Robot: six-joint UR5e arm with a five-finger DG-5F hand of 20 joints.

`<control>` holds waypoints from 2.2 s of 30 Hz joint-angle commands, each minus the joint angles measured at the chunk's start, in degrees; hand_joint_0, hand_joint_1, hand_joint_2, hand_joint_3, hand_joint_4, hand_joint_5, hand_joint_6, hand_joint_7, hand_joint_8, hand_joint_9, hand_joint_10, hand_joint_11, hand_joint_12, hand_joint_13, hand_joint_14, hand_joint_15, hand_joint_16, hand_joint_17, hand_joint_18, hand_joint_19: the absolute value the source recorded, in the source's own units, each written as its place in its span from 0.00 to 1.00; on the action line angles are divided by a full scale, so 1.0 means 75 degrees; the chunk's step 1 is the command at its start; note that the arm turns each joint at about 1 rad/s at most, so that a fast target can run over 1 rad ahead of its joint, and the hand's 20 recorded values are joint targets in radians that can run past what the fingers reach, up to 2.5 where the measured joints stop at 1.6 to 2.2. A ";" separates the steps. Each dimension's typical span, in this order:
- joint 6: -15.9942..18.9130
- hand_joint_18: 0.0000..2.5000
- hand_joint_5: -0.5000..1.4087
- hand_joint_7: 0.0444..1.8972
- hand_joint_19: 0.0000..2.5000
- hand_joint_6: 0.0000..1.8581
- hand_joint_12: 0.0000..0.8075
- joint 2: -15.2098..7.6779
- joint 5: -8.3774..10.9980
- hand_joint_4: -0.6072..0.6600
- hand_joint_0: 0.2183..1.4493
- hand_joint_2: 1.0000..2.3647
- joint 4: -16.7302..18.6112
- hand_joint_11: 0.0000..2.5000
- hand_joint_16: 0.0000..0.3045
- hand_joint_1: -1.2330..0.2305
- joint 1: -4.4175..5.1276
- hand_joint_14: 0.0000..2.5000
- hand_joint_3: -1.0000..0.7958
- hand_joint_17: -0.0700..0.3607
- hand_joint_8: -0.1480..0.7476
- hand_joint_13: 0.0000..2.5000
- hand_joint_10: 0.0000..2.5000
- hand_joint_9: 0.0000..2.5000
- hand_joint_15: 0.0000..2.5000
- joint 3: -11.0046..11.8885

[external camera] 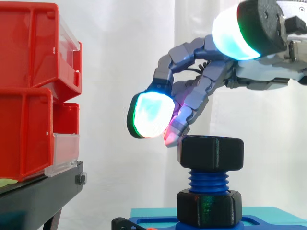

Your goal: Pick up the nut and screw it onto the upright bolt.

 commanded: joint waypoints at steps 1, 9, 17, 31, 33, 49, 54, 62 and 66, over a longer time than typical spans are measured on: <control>0.0060 0.12 0.22 0.47 0.00 0.27 0.39 -0.0072 0.0000 0.73 0.21 0.00 0.0005 0.00 0.11 0.72 -0.0002 0.00 0.28 0.34 0.51 0.26 0.00 0.35 0.00 0.0000; 0.0189 0.12 0.24 0.64 0.00 0.27 0.38 -0.0084 -0.0023 0.70 0.21 0.00 -0.0007 0.00 0.11 0.71 -0.0002 0.00 0.28 0.33 0.51 0.26 0.00 0.36 0.00 0.0000; 0.0212 0.12 0.25 0.74 0.00 0.27 0.37 -0.0084 -0.0023 0.67 0.21 0.00 -0.0018 0.00 0.10 0.71 -0.0026 0.00 0.28 0.33 0.52 0.27 0.00 0.37 0.00 0.0000; 0.0095 0.14 0.26 0.75 0.00 0.30 0.35 -0.0084 -0.0094 0.62 0.22 0.00 -0.0147 0.00 0.09 0.70 -0.0178 0.00 0.28 0.30 0.52 0.29 0.00 0.42 0.00 0.0000; 0.0095 0.15 0.26 0.73 0.00 0.31 0.34 -0.0084 -0.0141 0.62 0.23 0.00 -0.0194 0.00 0.09 0.69 -0.0213 0.00 0.28 0.30 0.51 0.30 0.00 0.43 0.00 0.0000; -0.0350 0.22 0.28 0.61 0.00 0.37 0.27 -0.0084 -0.0527 0.55 0.24 0.00 -0.0827 0.00 0.06 0.71 -0.0729 0.00 0.28 0.25 0.50 0.38 0.00 0.54 0.00 0.0000; -0.0374 0.23 0.28 0.62 0.00 0.36 0.27 -0.0072 -0.0680 0.56 0.23 0.00 -0.0839 0.00 0.06 0.75 -0.0846 0.00 0.28 0.25 0.49 0.39 0.00 0.55 0.00 0.0000; -0.0374 0.20 0.27 0.76 0.00 0.27 0.30 -0.0061 -0.0961 0.61 0.22 0.00 -0.0839 0.00 0.07 0.78 -0.0940 0.00 0.28 0.28 0.51 0.36 0.00 0.52 0.00 0.0293; -0.0374 0.19 0.25 0.66 0.00 0.27 0.32 -0.0061 -0.1137 0.65 0.21 0.00 -0.0839 0.00 0.08 0.78 -0.0940 0.00 0.28 0.29 0.51 0.35 0.00 0.49 0.00 0.0481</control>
